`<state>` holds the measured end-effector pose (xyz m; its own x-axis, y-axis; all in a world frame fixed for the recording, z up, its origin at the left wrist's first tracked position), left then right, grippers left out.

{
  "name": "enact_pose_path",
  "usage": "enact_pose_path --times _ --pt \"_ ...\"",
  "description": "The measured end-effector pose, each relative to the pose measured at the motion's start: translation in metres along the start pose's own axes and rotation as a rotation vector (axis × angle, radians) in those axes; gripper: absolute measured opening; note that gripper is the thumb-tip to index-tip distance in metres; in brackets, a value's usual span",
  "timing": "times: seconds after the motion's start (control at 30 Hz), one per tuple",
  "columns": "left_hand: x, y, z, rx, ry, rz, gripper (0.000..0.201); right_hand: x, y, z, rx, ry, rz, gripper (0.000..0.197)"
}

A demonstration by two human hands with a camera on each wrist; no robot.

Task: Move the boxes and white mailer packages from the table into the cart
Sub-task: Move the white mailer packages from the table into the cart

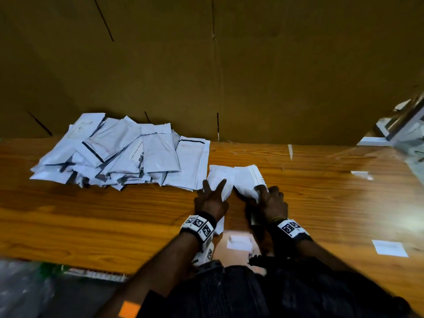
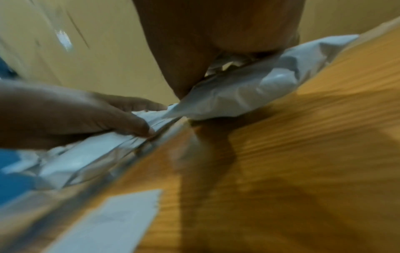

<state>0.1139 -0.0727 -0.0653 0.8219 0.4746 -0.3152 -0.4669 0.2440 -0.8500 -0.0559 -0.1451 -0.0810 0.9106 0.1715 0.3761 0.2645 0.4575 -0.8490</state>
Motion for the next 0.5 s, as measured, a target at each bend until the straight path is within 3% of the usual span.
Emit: enact_pose_path --times 0.13,0.5 --pt "-0.015 -0.001 0.014 -0.160 0.022 0.056 0.069 -0.010 -0.011 0.014 -0.069 -0.030 -0.126 0.052" --pt "-0.084 0.029 0.059 -0.141 0.224 0.176 0.070 -0.070 -0.031 0.082 -0.195 0.087 -0.276 0.054"
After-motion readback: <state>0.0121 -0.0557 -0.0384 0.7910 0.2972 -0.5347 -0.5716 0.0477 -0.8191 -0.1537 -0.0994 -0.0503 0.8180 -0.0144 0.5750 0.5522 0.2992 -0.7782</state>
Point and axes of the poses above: each hand's wrist, its own z-axis away from the middle knuckle, its own y-axis out of the palm, x = y × z, the point moved 2 cm from there along -z, towards the middle knuckle, and after that the axes turned 11 degrees about x, right-handed, at the moved point
